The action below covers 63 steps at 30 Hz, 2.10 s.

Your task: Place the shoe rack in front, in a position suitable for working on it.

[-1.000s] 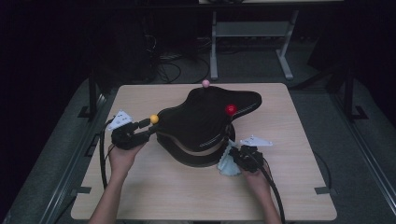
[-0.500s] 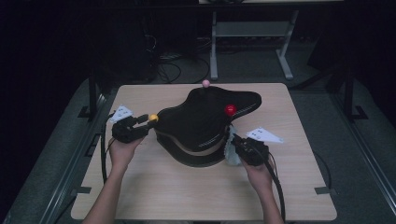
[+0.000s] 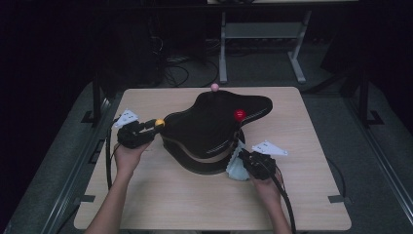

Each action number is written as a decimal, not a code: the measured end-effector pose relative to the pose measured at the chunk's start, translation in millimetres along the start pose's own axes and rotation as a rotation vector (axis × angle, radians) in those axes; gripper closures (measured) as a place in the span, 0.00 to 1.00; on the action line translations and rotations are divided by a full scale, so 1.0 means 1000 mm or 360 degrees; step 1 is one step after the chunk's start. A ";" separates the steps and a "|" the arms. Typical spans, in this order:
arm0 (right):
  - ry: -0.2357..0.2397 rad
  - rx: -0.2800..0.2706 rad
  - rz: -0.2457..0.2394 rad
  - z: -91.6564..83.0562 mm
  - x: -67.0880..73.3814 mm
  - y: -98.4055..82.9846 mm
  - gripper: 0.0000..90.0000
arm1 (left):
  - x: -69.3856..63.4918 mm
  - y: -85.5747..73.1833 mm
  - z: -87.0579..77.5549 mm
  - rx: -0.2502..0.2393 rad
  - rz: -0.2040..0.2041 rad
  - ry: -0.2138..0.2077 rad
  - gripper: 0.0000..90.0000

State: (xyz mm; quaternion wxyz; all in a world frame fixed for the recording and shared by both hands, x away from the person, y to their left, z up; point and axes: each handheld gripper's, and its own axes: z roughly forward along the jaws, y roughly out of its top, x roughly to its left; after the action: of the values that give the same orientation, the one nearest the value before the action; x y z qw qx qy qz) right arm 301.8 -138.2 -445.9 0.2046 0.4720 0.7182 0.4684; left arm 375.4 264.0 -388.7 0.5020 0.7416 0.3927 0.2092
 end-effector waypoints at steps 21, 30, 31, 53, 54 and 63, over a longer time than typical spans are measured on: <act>0.0009 -0.0157 -0.0050 -0.022 0.009 0.018 0.93 | 0.003 0.003 0.001 0.0035 0.0024 -0.0022 0.66; 0.0064 -0.0308 -0.0089 -0.043 0.016 0.032 0.93 | 0.003 0.005 0.002 0.0055 0.0034 -0.0014 0.66; 0.0072 -0.0290 -0.0075 -0.041 0.017 0.027 0.93 | 0.003 0.005 0.002 0.0055 0.0035 -0.0013 0.66; -0.0029 -0.0111 -0.0133 -0.004 0.033 -0.008 0.94 | 0.003 0.007 0.005 0.0065 0.0040 -0.0015 0.66; -0.0027 -0.0105 -0.0116 -0.004 0.032 -0.008 0.94 | 0.003 0.007 0.005 0.0063 0.0039 -0.0014 0.66; -0.0033 -0.0283 -0.0181 -0.030 0.038 0.029 0.93 | 0.006 0.007 0.008 0.0046 0.0017 -0.0021 0.66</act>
State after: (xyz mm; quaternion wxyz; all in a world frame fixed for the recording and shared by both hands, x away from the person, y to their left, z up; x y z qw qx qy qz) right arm 275.8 -116.2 -401.2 0.2794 0.4152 0.6974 0.5130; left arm 386.8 262.7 -386.0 0.4928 0.7522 0.3883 0.2013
